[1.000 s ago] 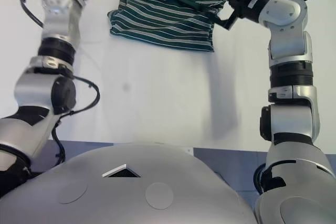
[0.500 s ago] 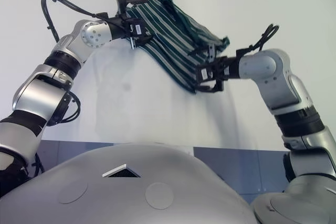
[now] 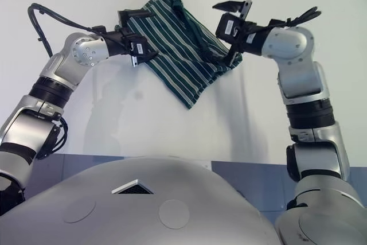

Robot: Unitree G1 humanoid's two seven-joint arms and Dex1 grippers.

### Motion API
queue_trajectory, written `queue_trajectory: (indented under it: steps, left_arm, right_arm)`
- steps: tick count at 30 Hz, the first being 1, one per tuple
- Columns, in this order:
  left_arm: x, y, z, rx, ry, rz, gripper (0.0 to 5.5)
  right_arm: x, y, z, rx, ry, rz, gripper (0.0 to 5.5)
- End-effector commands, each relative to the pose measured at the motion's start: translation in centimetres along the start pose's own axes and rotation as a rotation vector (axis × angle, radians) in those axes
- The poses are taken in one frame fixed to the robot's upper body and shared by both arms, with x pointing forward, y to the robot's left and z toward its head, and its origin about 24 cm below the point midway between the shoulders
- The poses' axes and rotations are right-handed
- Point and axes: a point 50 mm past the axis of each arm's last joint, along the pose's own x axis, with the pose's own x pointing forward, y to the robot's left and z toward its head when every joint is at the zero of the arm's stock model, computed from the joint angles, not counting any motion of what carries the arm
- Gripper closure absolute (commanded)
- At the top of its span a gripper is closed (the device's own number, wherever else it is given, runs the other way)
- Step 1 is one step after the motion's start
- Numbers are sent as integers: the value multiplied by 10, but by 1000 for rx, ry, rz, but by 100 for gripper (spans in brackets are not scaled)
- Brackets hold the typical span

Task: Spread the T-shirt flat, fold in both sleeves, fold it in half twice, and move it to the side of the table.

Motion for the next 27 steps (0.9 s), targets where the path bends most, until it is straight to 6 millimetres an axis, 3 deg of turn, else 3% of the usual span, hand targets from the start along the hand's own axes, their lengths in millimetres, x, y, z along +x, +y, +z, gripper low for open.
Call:
queue_trajectory:
  steps: [1,9,11,14,17,19,23,26,27]
  left_arm:
    - [-5,-39,-19,-43,108,-185,12]
    - [-3,-42,-21,-47,116,-189,12]
    - [-2,-42,-21,-49,116,-188,12]
    - [-1,-43,-22,-56,116,-185,12]
    - [-1,-38,-19,-82,94,-137,12]
    - [-4,-23,-18,-131,65,-44,12]
    - [-15,9,-15,-243,-16,132,12]
    - [-16,18,-14,-245,-34,172,12]
    - [-15,20,-10,-243,-53,181,12]
  right_arm:
    - [-4,-6,-20,10,75,-45,10]
    - [-6,-37,-61,151,191,-288,10]
    - [-3,-47,-62,291,118,-374,10]
    - [4,-46,-64,450,26,-379,10]
    - [5,-45,-53,456,-68,-327,10]
    - [0,-44,-42,406,-130,-263,10]
    - [-23,-20,-42,305,-101,-70,10]
    - [-33,6,-47,281,-39,60,10]
    - [-35,18,-57,256,51,100,10]
